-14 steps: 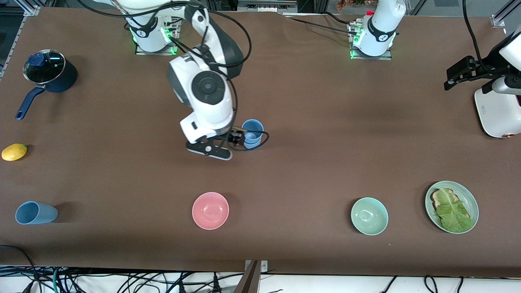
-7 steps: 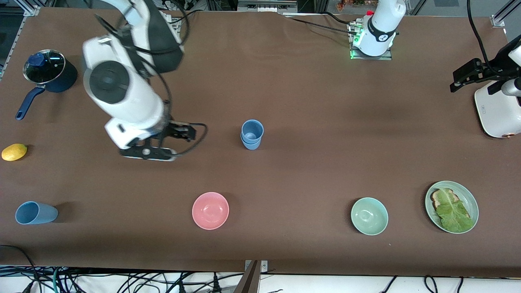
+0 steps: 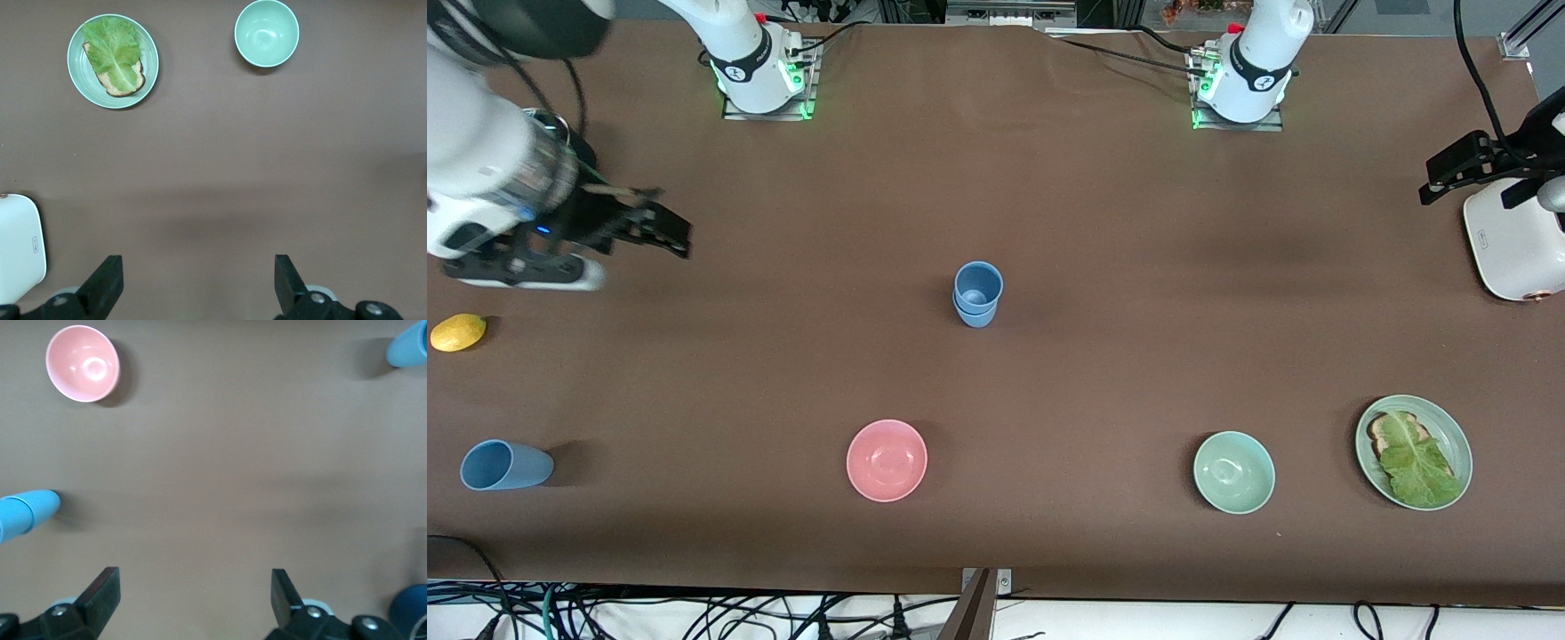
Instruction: Stack blue cups with both arms
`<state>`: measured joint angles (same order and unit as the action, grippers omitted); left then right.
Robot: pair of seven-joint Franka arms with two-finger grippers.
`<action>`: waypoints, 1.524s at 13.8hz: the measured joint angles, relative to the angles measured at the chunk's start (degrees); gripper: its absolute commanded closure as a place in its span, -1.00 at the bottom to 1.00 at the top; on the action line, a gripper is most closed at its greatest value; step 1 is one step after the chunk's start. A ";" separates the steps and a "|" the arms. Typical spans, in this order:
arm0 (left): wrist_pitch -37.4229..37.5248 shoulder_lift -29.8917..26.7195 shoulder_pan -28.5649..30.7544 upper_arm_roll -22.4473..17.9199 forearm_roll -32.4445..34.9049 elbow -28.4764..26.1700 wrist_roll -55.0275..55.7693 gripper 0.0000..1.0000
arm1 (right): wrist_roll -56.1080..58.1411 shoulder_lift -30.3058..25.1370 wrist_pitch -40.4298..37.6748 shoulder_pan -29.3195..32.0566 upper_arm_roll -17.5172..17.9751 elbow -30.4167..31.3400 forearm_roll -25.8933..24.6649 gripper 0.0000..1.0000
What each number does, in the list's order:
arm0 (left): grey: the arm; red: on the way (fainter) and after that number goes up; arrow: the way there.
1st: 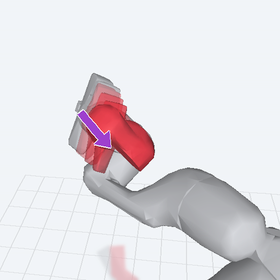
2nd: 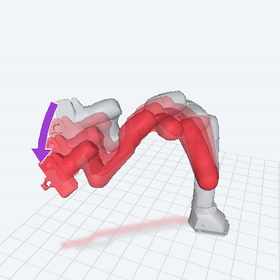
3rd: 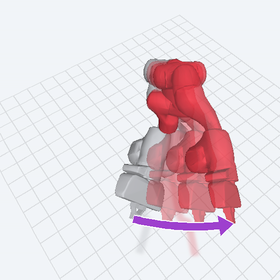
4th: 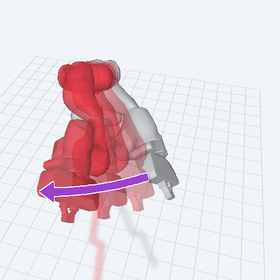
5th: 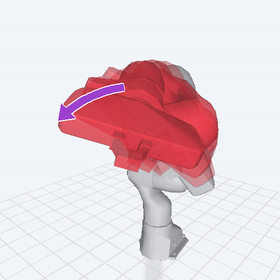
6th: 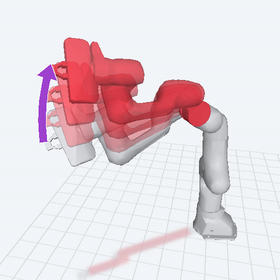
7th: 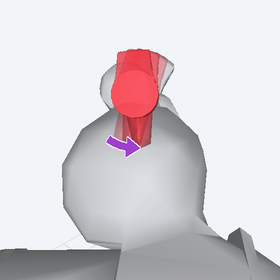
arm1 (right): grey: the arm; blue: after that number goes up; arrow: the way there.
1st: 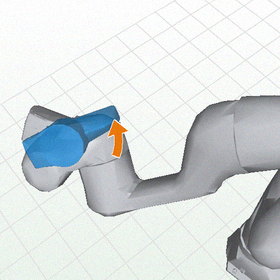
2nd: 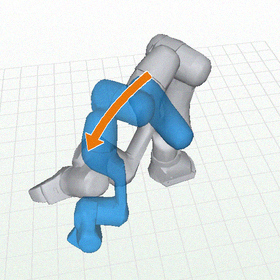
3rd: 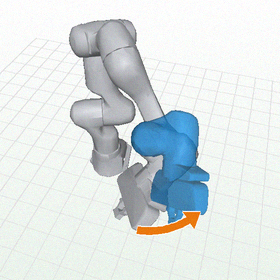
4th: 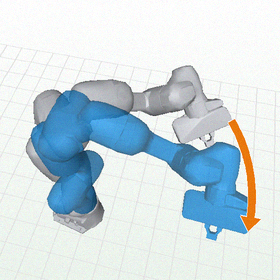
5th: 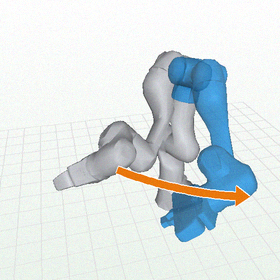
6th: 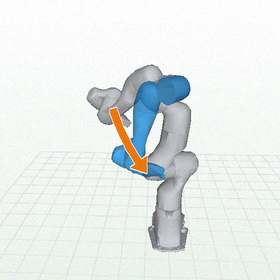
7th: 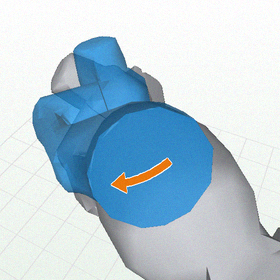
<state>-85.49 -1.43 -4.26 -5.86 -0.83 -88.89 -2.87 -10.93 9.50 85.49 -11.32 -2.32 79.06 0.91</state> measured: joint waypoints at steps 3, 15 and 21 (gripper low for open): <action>-0.03 0.01 0.00 0.09 0.00 0.00 0.00 -1.00 | 3.71 -4.57 -0.50 4.42 0.65 3.99 0.46 -1.00; -0.04 0.08 -0.07 0.37 0.00 0.00 0.00 -1.00 | 9.39 -6.26 -0.51 7.70 2.28 6.46 0.44 -1.00; -0.04 0.58 -0.04 0.37 0.00 0.00 -0.01 -1.00 | 10.55 -6.25 -0.51 7.96 2.28 6.46 0.43 -1.00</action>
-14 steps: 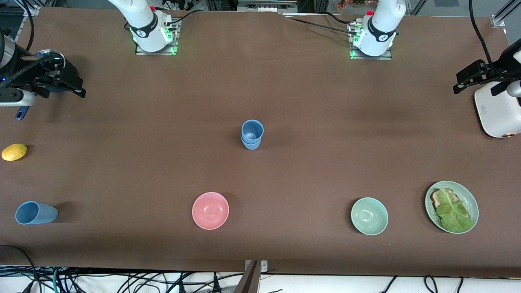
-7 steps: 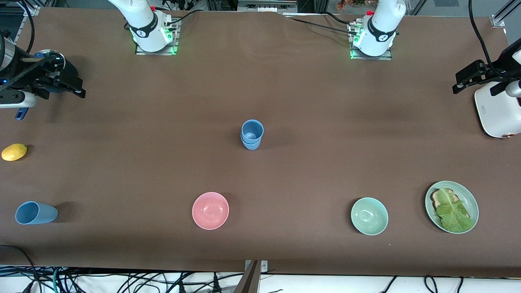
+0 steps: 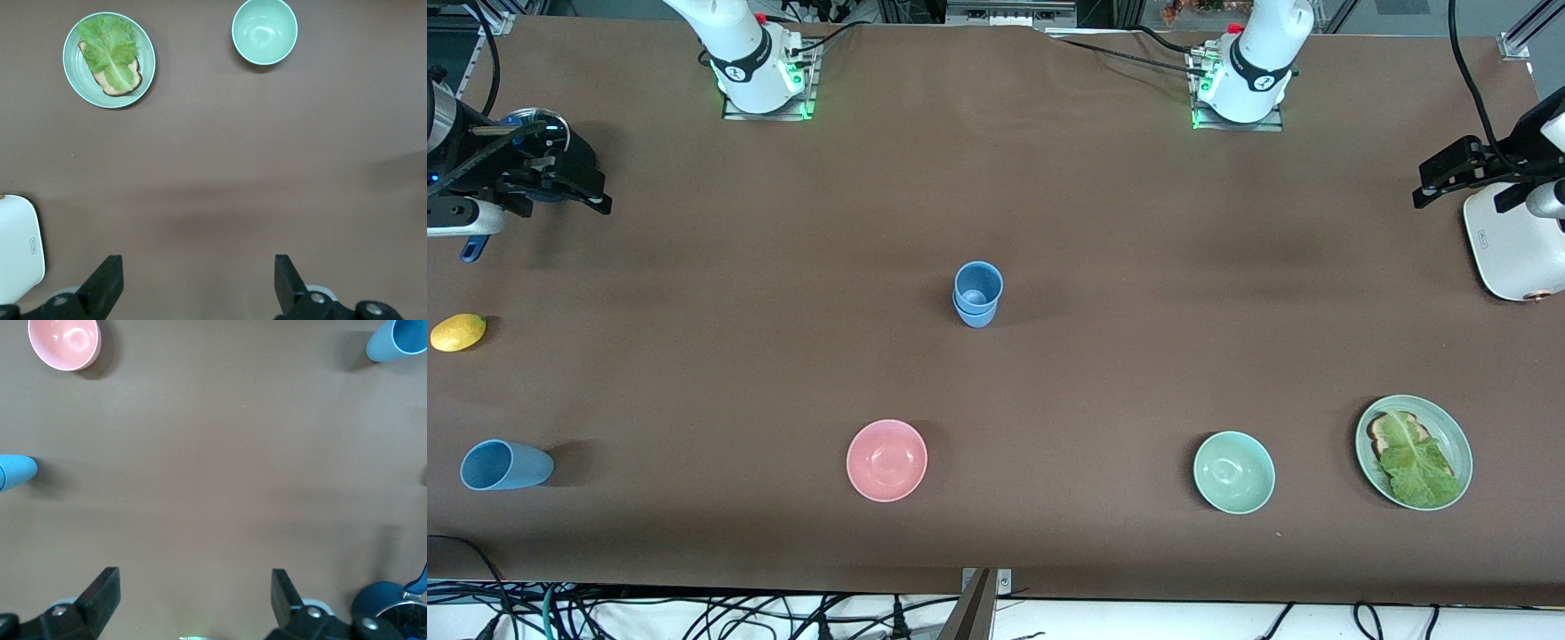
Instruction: Stack blue cups with both arms
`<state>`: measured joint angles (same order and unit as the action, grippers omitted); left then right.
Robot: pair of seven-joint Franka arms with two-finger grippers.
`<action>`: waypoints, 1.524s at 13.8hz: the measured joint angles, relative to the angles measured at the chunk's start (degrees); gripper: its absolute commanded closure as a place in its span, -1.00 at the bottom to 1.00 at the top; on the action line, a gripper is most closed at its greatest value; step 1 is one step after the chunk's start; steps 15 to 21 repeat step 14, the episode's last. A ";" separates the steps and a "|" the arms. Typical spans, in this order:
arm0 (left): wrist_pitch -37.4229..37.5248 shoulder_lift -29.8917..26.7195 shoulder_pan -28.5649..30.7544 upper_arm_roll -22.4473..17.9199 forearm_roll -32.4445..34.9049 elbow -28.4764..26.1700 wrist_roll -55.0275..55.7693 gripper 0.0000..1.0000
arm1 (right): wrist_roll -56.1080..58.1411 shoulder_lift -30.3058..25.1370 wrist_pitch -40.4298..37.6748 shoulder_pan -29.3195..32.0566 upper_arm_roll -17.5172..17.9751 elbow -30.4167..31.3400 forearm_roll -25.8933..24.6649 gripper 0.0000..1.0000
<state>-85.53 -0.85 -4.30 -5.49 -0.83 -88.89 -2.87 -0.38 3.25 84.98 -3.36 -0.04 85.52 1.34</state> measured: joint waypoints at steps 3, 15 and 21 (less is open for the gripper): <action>0.00 0.08 0.04 0.00 0.00 0.00 0.00 -1.00 | 0.69 0.02 0.24 0.02 0.00 0.00 -0.03 -1.00; -0.12 0.56 8.56 8.62 0.00 0.00 0.00 -1.00 | 0.95 0.76 0.47 0.14 0.00 0.00 -0.60 -1.00; -0.12 0.56 8.56 8.62 0.00 0.00 0.00 -1.00 | 0.95 0.76 0.47 0.14 0.00 0.00 -0.60 -1.00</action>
